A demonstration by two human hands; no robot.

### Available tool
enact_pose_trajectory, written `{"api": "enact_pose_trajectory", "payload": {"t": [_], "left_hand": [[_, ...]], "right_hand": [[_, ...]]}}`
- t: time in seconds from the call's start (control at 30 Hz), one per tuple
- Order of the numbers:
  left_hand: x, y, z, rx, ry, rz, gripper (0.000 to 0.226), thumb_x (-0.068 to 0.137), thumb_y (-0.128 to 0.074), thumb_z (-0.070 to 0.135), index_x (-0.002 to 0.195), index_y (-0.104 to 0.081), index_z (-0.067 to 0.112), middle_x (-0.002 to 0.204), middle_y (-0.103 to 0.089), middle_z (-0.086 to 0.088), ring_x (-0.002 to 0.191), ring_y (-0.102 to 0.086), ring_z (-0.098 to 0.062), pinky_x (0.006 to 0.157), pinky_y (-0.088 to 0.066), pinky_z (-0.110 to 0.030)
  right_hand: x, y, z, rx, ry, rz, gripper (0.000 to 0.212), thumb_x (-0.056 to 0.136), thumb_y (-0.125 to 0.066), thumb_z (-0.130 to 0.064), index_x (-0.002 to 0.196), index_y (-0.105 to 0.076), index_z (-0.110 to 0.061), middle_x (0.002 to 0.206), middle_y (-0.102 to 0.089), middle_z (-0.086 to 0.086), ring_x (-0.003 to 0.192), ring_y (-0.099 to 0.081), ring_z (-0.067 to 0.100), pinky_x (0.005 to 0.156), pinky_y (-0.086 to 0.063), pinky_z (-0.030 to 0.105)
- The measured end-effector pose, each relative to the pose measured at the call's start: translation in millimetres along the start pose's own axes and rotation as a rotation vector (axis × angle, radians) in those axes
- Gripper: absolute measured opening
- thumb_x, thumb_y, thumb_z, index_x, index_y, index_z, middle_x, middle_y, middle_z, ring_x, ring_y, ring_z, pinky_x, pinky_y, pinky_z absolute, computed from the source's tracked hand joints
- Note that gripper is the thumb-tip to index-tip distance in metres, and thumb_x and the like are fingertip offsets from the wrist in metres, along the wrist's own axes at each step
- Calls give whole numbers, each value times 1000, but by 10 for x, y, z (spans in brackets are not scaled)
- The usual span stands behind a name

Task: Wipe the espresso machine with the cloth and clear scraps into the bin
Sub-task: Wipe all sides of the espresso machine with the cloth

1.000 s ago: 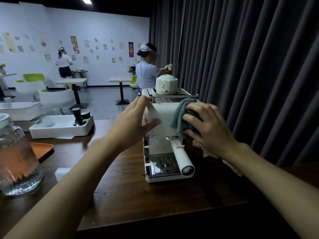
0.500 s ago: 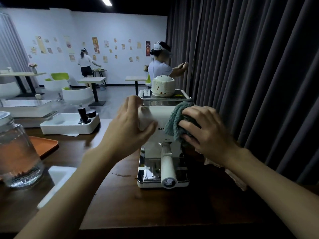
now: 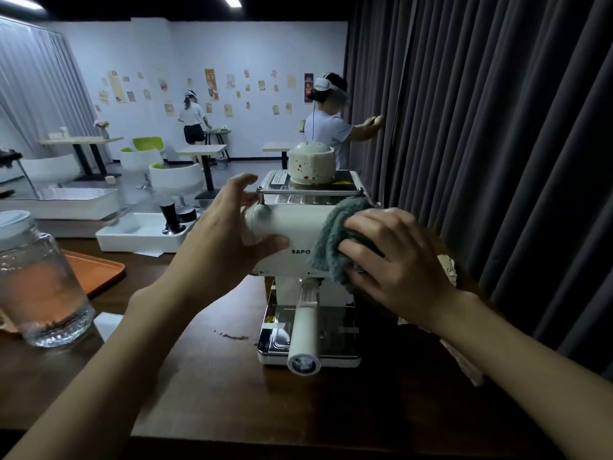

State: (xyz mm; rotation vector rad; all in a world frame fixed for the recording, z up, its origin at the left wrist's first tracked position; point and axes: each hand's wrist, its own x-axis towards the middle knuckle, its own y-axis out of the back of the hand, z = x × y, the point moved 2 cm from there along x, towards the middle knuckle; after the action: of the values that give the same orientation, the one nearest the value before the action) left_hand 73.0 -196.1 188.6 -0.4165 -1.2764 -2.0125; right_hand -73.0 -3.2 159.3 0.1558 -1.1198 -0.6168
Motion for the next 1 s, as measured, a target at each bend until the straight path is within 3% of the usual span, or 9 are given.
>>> {"api": "enact_pose_trajectory", "payload": {"t": [0.13,0.27,0.3,0.43,0.67,0.83,1.0], "left_hand": [[27,14,-28,6,-34,9,97,67,-84,45,145,-30,30,141,-54,2,120,-55,-16,98,-46,-35],[29,86,-150,-26,-92,-100,93,70,-85,27,145,-31,29,140,-49,14,112,-47,3,87,-37,-5],[21,106,-191,-41,-95,-132,93,71,-85,24,146,-30,31,138,-45,20,114,-45,4,86,-36,-4],[12,139,-291,-51,-100,-187,94,73,-83,29,147,-25,39,138,-37,30,119,-46,-3,99,-38,-22],[13,137,-345,4,-155,-267,103,77,-81,23,152,-13,39,158,-29,17,131,-29,8,112,-30,-25],[6,157,-362,-3,-219,-297,102,82,-77,18,153,-7,39,160,-23,14,139,-26,2,116,-29,-29],[-52,120,-292,-29,-223,-274,102,83,-76,26,155,-5,37,160,-22,11,139,-35,-11,116,-35,-38]], "right_hand": [[89,-35,-64,-37,-16,-13,22,94,-60,-24,109,-63,-9,125,-57,12,120,-51,31,101,-40,44],[345,-156,-248,-47,14,-46,25,90,-65,-27,110,-67,-10,124,-63,13,119,-56,31,97,-44,43],[357,-164,-266,-49,19,-47,26,90,-66,-27,110,-68,-10,124,-63,13,119,-57,31,97,-44,43],[230,-107,-276,-72,-12,-34,25,94,-63,-25,111,-70,-8,125,-63,16,121,-56,32,102,-41,45],[436,-226,-470,-98,16,-37,21,97,-58,-21,111,-70,-11,124,-64,16,118,-59,33,99,-43,43],[404,-215,-453,-92,58,-48,20,97,-60,-19,112,-70,-12,126,-63,15,122,-56,31,103,-41,43],[41,-20,-192,-113,-87,-54,22,94,-61,-18,111,-70,-7,125,-61,19,120,-52,35,103,-39,47]]}}
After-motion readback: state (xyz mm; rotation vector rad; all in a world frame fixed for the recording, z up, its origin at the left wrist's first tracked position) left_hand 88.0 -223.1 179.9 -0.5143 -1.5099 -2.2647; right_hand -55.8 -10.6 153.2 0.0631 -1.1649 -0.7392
